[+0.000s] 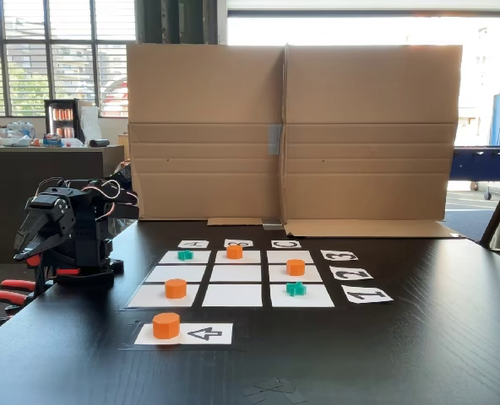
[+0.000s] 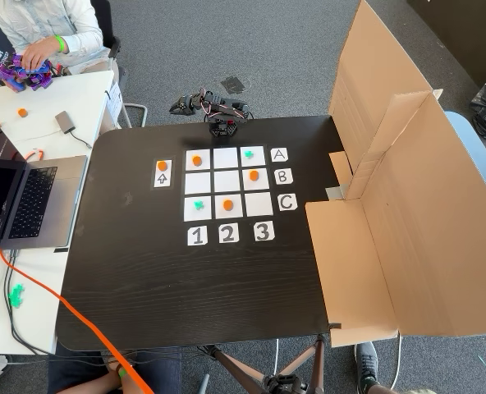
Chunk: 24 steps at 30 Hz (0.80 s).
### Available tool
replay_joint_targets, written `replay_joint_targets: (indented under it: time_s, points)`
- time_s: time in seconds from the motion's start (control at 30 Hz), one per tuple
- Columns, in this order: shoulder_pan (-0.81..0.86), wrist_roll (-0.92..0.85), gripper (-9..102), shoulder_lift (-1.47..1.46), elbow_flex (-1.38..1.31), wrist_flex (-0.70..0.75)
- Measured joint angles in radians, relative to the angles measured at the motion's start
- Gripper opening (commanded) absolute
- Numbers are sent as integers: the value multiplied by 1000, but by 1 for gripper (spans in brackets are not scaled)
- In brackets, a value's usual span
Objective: Pick up the round, orange token and place it in the grid on square B2.
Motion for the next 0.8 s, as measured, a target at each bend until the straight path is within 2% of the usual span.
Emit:
replay_joint_targets:
  time_s: [0.8]
  points:
    - [-15,0,-1,-5,0,9]
